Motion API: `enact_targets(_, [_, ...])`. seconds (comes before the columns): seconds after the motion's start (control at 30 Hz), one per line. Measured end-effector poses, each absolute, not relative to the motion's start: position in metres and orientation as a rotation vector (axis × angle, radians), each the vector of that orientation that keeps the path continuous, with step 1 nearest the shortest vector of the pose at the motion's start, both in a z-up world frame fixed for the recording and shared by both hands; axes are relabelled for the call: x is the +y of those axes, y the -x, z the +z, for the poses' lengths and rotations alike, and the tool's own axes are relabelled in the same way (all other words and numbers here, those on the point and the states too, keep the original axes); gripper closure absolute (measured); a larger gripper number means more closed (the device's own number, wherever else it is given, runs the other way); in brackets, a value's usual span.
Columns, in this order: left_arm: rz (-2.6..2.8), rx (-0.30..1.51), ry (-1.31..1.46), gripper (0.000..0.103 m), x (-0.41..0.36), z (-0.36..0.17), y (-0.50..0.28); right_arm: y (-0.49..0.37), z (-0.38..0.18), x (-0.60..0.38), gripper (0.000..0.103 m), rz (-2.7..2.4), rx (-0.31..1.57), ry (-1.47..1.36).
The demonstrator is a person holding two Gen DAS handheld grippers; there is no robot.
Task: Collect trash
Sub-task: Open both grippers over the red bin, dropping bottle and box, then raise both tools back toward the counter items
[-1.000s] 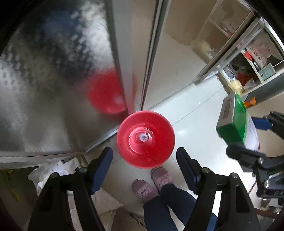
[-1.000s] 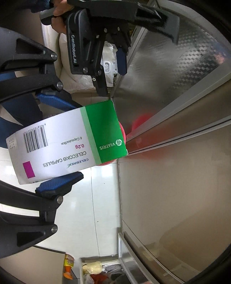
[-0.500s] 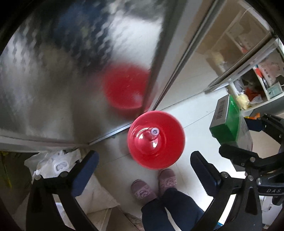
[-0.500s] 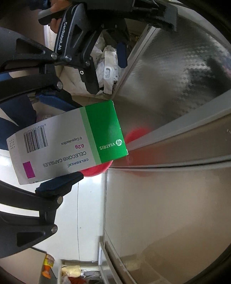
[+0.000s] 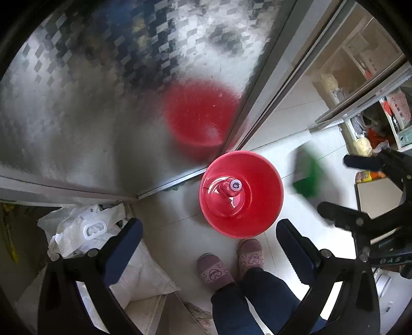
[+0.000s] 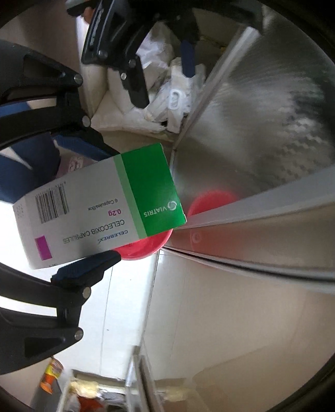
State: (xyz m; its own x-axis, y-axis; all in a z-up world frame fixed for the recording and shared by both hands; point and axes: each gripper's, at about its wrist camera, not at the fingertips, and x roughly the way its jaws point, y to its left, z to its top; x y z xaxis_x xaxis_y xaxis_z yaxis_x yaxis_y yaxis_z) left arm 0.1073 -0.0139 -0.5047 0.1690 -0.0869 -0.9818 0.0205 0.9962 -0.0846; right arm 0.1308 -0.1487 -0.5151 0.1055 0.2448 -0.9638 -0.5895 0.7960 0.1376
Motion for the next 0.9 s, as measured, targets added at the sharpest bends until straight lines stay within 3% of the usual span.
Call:
enact_targets(0.07, [-0.079,1.410,0.065,0.000,-0.013,-0.504,-0.103,-0.130,-0.513,-0.153,0.006,0.632,1.315,0.300])
enact_targets(0.13, [-0.073,1.416,0.072,0.000,-0.014,-0.502,-0.098,-0.128,-0.509,-0.157,0.001,0.652,1.322,0.270])
enact_targets(0.4, [-0.098,1.381,0.094,0.000,-0.025,-0.443,-0.080,-0.114,-0.457,-0.179,0.001,0.635,1.279,0.253])
enact_targets(0.9, [-0.172,1.195,0.088,0.000,-0.041,-0.203,-0.071,-0.101,-0.232,-0.214,0.001,0.478,1.116,0.186])
